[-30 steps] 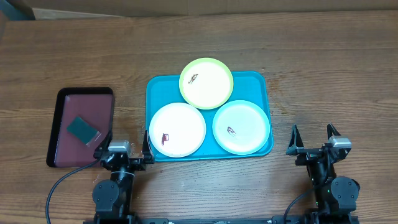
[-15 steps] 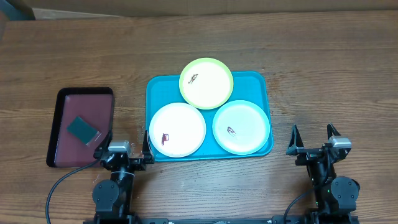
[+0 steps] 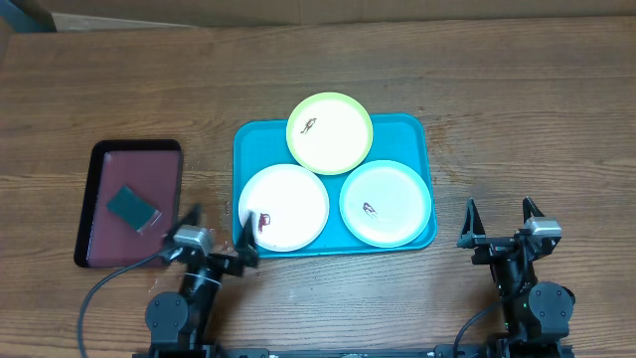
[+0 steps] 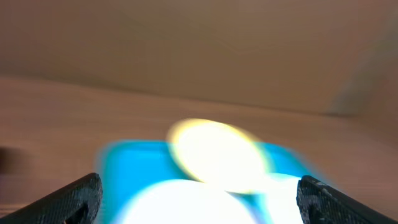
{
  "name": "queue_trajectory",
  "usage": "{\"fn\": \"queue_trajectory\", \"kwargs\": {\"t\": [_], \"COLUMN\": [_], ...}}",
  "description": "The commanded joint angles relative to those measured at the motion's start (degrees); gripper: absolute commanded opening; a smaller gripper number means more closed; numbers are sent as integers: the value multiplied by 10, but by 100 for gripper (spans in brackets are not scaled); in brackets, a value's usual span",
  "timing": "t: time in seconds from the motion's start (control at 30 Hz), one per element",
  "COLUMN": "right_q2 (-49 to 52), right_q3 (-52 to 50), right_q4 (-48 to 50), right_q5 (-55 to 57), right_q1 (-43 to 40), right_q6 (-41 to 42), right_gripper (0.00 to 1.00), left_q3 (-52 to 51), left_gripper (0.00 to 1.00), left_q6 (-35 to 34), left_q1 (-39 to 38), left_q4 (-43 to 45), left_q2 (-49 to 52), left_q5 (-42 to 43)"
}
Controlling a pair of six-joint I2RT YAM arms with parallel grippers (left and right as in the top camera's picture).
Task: Clean dirty plates on tray and stack at the side
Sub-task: 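Open the left gripper and start moving toward the pink water tray, then lower the left gripper onto the green sponge in the pink tray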
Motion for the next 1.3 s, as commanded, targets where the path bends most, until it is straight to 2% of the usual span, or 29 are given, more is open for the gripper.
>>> {"fn": "queue_trajectory", "kwargs": {"t": [0.0, 0.07, 0.13, 0.17, 0.2, 0.23, 0.33, 0.43, 0.5, 0.6, 0.7, 0.8, 0.9, 1.07, 1.13, 1.27], "right_q2": [-6, -6, -6, -6, -6, -6, -6, -6, -6, -6, -6, -6, -6, -6, -6, -6], "right_q3": [-6, -6, -6, -6, -6, -6, -6, -6, -6, -6, -6, -6, -6, -6, -6, -6], "right_q4": [3, 3, 3, 3, 3, 3, 3, 3, 3, 3, 3, 3, 3, 3, 3, 3], "right_q5": [3, 3, 3, 3, 3, 3, 3, 3, 3, 3, 3, 3, 3, 3, 3, 3], "right_q1": [1, 1, 1, 1, 1, 1, 1, 1, 1, 1, 1, 1, 1, 1, 1, 1], "right_q6": [-2, -2, -2, -2, -2, -2, -2, -2, -2, -2, -2, -2, -2, -2, -2, -2], "right_gripper": [100, 100, 100, 100, 100, 100, 100, 100, 100, 100, 100, 100, 100, 100, 100, 100], "left_q3": [-2, -2, -2, -1, 12, 28, 110, 238, 336, 471, 591, 675, 726, 806, 849, 944], "left_gripper": [100, 100, 100, 100, 100, 100, 100, 100, 100, 100, 100, 100, 100, 100, 100, 100], "left_q6": [-252, -291, -298, -287, -245, -226, -142, -5, 66, 117, 127, 127, 142, 135, 137, 159], "left_q1": [-5, -2, 1, 1, 1, 1, 2, 2, 2, 2, 2, 1, 2, 31, 66, 139], "left_q4": [9, 48, 165, 221, 298, 295, 192, 13, -124, -290, -401, -465, -498, -548, -593, -714], "left_q2": [-6, -6, -6, -6, -6, -6, 4, 56, 116, 225, 334, 410, 463, 552, 610, 749], "left_q5": [237, 237, 239, 232, 196, 167, 127, 87, 23, -81, -132, -125, -133, -195, -173, -24]}}
